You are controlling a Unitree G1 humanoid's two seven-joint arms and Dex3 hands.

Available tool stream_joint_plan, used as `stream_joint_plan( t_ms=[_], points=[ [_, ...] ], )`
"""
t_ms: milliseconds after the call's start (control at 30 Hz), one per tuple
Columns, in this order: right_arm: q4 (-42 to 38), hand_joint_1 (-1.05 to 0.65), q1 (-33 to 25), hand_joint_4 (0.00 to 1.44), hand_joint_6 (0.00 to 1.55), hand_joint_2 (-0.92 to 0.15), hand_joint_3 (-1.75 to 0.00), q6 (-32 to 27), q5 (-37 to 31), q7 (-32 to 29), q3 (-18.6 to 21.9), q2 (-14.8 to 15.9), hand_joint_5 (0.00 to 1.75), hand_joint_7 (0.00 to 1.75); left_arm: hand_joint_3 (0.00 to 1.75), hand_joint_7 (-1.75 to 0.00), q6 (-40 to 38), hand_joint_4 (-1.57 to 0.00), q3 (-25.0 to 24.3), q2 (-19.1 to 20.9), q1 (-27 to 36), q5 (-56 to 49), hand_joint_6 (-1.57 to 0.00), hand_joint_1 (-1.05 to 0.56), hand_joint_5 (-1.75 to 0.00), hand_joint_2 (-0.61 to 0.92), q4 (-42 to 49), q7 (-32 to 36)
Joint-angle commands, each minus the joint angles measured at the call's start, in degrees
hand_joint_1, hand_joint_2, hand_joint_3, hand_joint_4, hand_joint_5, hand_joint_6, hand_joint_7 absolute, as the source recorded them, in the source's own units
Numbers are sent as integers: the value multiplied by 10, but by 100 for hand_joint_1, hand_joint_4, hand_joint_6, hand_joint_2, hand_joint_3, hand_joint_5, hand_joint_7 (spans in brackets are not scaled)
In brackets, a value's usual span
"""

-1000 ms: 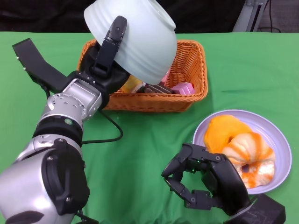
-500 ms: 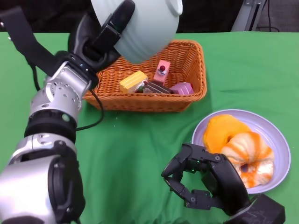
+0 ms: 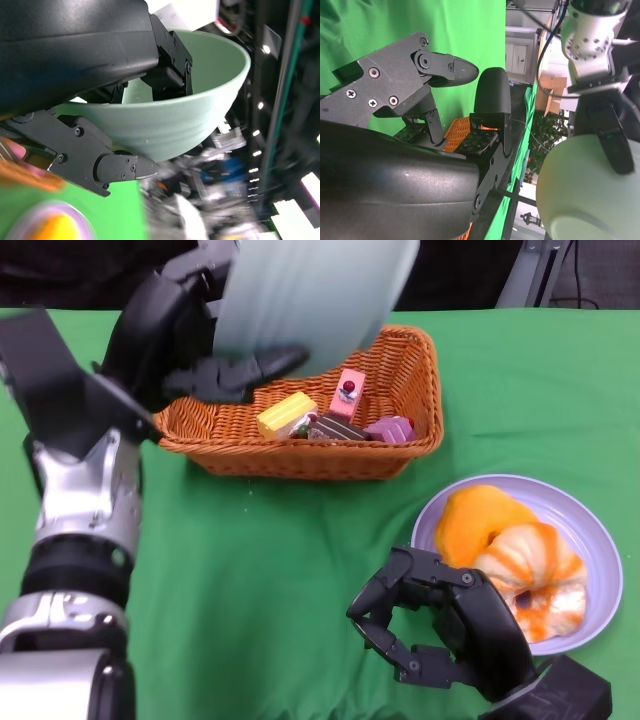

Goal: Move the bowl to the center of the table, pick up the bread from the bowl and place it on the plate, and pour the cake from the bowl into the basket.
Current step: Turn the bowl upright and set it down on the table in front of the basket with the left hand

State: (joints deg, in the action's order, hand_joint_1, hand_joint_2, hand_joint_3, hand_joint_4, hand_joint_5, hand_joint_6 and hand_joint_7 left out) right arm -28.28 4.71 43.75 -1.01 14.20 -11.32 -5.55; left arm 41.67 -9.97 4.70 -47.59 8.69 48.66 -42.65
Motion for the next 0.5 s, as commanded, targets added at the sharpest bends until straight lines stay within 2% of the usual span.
stream_joint_plan(
  t_ms=[33,133,233,333,500],
  points=[
    [-2,-24,8,75,71,-65,-67,10,4,-3,7,5,155,120,61,-147,104,-74,8,29,19,-31,-69,-11,-171,90,8,37],
    [1,-23,11,73,69,-59,-77,4,11,5,10,8,161,126,73,-148,186,-73,15,45,35,-69,-67,-9,-169,83,27,81],
    [0,-24,14,73,69,-58,-80,5,5,2,13,9,162,127,105,-153,234,-71,19,57,46,-102,-68,-9,-174,65,40,126],
    [-3,-23,16,73,69,-58,-80,8,4,-1,17,9,163,127,124,-157,275,-70,25,66,61,-117,-68,-7,-175,54,48,158],
    [4,-24,16,72,69,-62,-73,-2,7,-3,21,10,163,126,139,-152,347,-69,11,91,95,-214,-72,-4,-173,39,43,255]
  ],
)
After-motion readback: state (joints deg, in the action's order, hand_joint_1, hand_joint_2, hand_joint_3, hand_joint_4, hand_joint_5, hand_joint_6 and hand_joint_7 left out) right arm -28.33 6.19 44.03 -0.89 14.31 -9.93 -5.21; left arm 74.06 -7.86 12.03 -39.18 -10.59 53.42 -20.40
